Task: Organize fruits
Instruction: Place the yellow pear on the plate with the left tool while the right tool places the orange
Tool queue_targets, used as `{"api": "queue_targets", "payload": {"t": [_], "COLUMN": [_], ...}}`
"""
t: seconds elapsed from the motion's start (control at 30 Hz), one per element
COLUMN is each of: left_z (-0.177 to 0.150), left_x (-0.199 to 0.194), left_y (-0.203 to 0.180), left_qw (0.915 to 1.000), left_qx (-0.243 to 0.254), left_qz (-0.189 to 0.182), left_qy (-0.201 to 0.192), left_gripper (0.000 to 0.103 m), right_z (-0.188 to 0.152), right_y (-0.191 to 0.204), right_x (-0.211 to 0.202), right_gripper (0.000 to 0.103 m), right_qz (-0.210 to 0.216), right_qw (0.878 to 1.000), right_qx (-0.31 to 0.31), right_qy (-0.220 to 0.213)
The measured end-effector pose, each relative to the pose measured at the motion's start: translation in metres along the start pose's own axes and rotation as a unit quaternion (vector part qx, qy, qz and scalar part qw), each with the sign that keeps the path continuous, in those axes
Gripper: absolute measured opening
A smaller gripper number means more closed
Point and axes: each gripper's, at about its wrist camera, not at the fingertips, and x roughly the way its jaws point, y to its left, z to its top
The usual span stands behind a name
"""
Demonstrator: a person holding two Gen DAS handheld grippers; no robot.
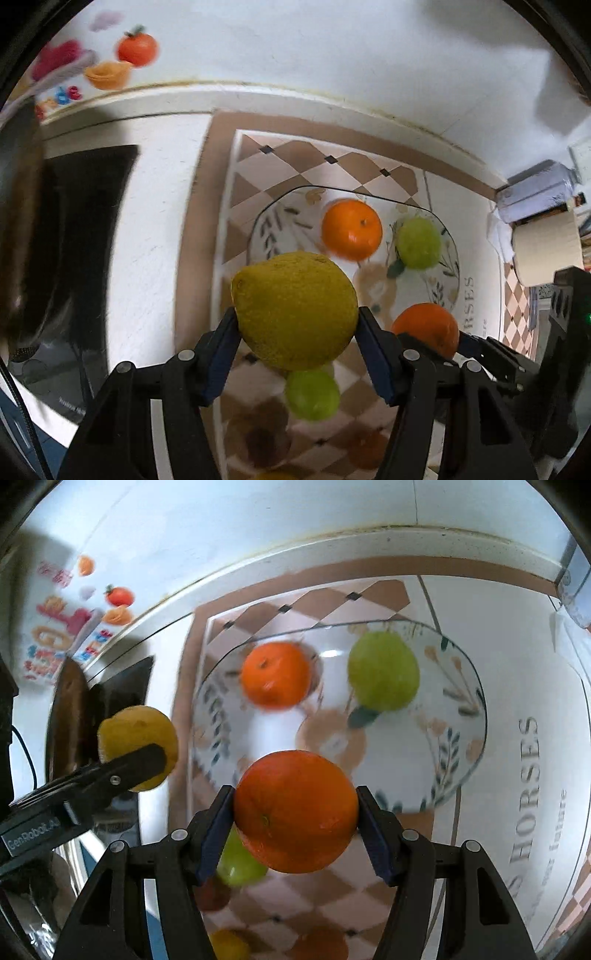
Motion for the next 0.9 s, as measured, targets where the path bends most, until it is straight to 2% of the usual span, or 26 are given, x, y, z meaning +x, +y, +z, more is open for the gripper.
{"api": "queue_targets", "payload": {"t": [0.27,0.43,0.53,0.6,0.63,0.67,0.73,0.77,0.8,0.9], "left_z": [0.034,0.033,0.030,0.027,0.025,0.024,0.020,0.019,0.017,0.013], "left_x": [0.055,0.067,0.075,0.077,0.076,0.075,0.071,0.067,0.063,0.049], "left_y": [-0.007,-0.005,-0.003,-0.001,-0.001,0.000,0.001,0.002,0.002,0.004], "left_qw": [0.9973,0.9951,0.9929,0.9925,0.9926,0.9927,0.9934,0.9937,0.9943,0.9956], "left_qx": [-0.002,-0.011,-0.020,-0.023,-0.023,-0.024,-0.025,-0.024,-0.023,-0.022], "left_qz": [0.007,0.004,0.004,0.002,0.002,0.002,0.000,0.001,0.004,0.010], "left_qy": [0.073,0.098,0.117,0.120,0.120,0.119,0.112,0.109,0.104,0.090], "left_gripper": [0.060,0.060,0.060,0.060,0.060,0.061,0.072,0.084,0.088,0.088], "right_z": [0.023,0.026,0.025,0.025,0.025,0.025,0.024,0.023,0.022,0.018], "right_y": [-0.011,-0.012,-0.012,-0.012,-0.014,-0.015,-0.015,-0.014,-0.014,-0.013], "right_x": [0.040,0.047,0.051,0.053,0.053,0.052,0.048,0.045,0.042,0.030], "right_gripper": [0.067,0.068,0.068,0.069,0.075,0.087,0.090,0.090,0.090,0.094], "right_qz": [-0.028,-0.027,-0.047,-0.046,-0.040,-0.033,-0.033,-0.036,-0.037,-0.054], "right_qw": [0.999,0.999,0.997,0.997,0.997,0.998,0.998,0.998,0.998,0.997], "right_qx": [-0.005,-0.007,-0.017,-0.017,-0.013,-0.007,-0.005,-0.006,-0.005,-0.005], "right_qy": [0.031,0.040,0.050,0.054,0.058,0.062,0.056,0.053,0.053,0.046]}}
